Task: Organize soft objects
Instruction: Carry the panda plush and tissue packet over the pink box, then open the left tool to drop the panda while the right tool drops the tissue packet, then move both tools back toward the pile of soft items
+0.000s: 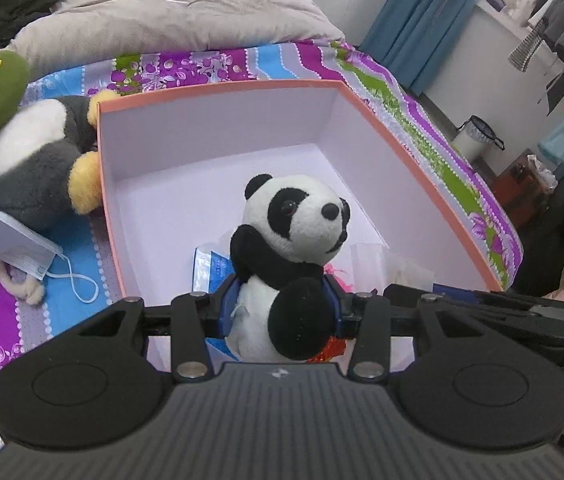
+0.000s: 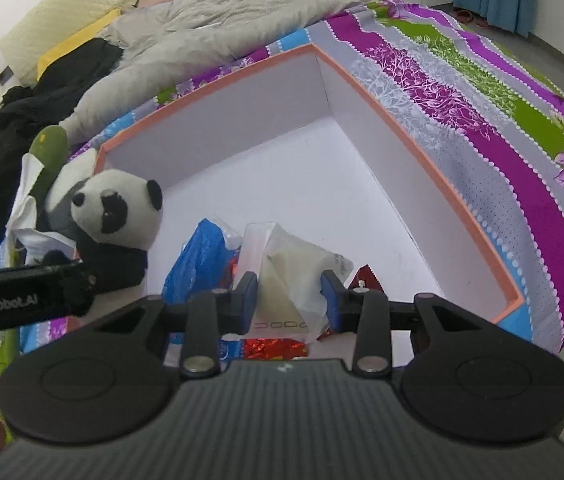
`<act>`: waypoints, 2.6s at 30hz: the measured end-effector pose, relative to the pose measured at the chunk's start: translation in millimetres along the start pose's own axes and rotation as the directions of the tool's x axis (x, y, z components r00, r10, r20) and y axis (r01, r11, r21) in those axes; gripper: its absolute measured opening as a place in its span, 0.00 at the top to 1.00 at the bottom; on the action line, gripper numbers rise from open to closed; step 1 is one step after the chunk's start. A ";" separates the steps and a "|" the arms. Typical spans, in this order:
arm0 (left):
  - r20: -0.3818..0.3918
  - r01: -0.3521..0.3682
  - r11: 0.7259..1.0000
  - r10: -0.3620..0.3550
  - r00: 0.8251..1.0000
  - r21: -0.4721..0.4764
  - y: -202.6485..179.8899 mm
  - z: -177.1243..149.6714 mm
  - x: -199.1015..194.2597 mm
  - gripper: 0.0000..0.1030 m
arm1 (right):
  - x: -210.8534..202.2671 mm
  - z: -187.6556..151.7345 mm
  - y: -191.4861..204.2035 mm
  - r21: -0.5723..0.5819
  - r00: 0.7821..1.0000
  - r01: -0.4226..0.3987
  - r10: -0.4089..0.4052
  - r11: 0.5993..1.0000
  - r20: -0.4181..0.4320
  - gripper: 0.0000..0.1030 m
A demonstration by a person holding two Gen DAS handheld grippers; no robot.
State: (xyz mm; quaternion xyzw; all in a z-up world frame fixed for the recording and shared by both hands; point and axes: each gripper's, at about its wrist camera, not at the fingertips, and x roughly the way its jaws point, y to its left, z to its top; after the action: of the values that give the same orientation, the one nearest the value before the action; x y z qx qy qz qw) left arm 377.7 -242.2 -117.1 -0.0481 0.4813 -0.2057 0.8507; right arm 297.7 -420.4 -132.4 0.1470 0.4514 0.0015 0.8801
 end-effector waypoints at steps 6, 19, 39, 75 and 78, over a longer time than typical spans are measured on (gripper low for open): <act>0.052 -0.021 0.999 0.018 0.998 0.044 -8.1 -0.9 -21.0 0.43 | -7.1 3.1 -4.6 0.012 1.000 -0.017 0.017 1.000 0.019 0.54; 0.242 -0.074 0.990 0.042 0.969 0.124 -6.4 -41.8 -112.1 0.43 | -88.4 -26.4 17.3 -0.084 0.950 -0.081 0.102 0.993 0.294 0.48; 0.340 -0.089 0.994 0.061 0.939 0.067 32.2 -134.7 -194.1 0.43 | -131.4 -105.9 89.5 -0.238 0.893 -0.095 0.188 0.967 0.409 0.48; 0.228 -0.236 0.937 0.296 0.928 -0.257 179.5 -239.7 -209.7 0.40 | -75.7 -187.8 183.2 -0.367 0.950 -0.200 0.271 0.909 0.153 0.48; 0.216 -0.243 0.935 0.301 0.929 -0.259 189.5 -233.7 -194.1 0.40 | -57.6 -182.1 192.0 -0.373 0.952 -0.209 0.275 0.904 0.133 0.48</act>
State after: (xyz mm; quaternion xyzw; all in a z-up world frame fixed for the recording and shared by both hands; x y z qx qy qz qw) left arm 151.5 34.4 -139.3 -0.1032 0.3917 -0.0206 0.9141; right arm 143.7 -197.6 -136.8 0.0405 0.3394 0.1788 0.9226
